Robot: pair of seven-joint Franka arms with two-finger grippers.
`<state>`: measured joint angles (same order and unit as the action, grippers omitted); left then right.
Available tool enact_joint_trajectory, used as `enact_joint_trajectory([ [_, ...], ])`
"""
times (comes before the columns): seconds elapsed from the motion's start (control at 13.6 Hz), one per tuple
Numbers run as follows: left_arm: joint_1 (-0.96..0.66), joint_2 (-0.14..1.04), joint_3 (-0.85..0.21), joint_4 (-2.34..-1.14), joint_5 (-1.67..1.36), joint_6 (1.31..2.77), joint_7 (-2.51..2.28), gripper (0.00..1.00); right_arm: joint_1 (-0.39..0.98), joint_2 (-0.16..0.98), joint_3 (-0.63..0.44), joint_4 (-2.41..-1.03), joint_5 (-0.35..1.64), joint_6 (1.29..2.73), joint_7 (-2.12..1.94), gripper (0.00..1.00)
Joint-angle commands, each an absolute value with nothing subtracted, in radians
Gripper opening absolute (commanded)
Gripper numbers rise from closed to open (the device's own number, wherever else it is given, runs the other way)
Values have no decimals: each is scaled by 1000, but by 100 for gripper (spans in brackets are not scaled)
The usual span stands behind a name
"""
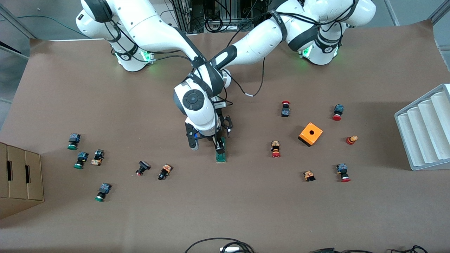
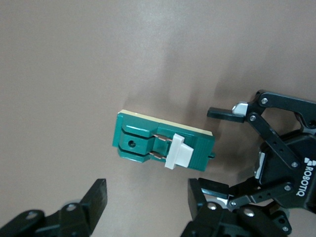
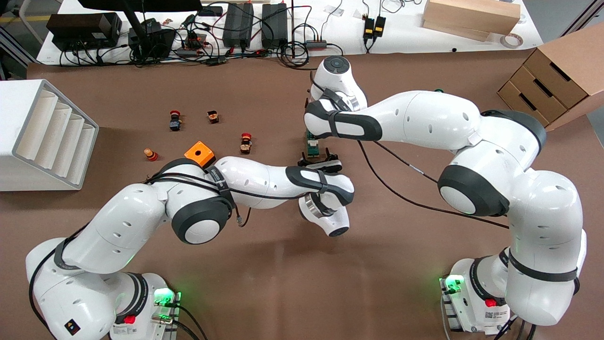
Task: Close load switch with both arms
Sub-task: 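Position the right gripper fingers around the white switch lever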
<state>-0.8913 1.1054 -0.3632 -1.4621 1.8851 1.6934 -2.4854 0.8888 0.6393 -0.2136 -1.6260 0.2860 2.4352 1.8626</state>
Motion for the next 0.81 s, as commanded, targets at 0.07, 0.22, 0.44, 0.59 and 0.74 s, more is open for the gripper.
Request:
enact_joint_trajectory([
  [0.07,-884,1118,-376,-1456,1907,1687,-2505,100,916,670,-229,-1609,322,2471,1871,72],
  [0.22,-884,1127,-376,-1454,1907,1687,-2502,100,916,672,-229,-1609,322,2471,1871,72],
  [0.44,-884,1131,-376,-1454,1907,1687,-2503,100,914,672,-230,-1608,322,2470,1870,72],
  [0.59,-885,1131,-379,-1454,1904,1687,-2500,100,914,672,-230,-1608,322,2471,1870,72],
  [0.74,-885,1129,-399,-1457,1901,1680,-2502,100,914,678,-230,-1608,322,2471,1870,72],
])
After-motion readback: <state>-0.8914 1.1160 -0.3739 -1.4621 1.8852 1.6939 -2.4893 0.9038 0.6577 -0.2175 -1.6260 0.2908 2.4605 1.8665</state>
